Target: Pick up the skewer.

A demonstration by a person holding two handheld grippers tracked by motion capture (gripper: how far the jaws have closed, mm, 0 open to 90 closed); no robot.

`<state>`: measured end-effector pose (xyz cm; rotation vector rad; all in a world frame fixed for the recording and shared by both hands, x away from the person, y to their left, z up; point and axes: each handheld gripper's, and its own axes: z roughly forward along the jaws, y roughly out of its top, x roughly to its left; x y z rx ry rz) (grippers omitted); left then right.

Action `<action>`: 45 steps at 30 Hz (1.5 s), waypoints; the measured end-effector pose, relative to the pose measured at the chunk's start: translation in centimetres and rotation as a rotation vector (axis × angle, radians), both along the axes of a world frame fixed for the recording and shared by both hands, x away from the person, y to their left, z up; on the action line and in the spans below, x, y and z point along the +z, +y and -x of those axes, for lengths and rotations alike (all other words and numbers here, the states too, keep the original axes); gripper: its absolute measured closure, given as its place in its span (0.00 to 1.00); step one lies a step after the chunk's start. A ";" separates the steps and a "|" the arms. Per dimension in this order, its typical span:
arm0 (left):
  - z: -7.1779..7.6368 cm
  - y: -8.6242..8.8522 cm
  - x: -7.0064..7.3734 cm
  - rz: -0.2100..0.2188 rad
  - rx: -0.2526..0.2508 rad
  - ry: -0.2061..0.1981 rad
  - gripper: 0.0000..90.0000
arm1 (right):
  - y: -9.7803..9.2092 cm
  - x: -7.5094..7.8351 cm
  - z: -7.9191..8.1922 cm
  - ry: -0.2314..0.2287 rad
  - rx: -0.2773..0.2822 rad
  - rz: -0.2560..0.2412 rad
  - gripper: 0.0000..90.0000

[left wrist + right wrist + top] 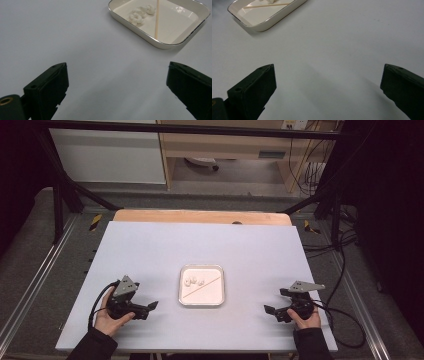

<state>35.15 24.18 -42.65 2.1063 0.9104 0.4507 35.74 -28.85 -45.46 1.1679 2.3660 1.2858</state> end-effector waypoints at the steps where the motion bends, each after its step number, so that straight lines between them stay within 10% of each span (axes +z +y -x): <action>1: 0.0 -0.2 0.1 -0.002 0.000 0.000 0.05 | 0.0 0.0 0.0 0.001 -0.002 0.000 0.01; 45: -3.3 -12.1 1.6 -0.112 -0.124 0.032 0.20 | 0.1 -0.1 0.0 -0.005 0.000 0.016 0.01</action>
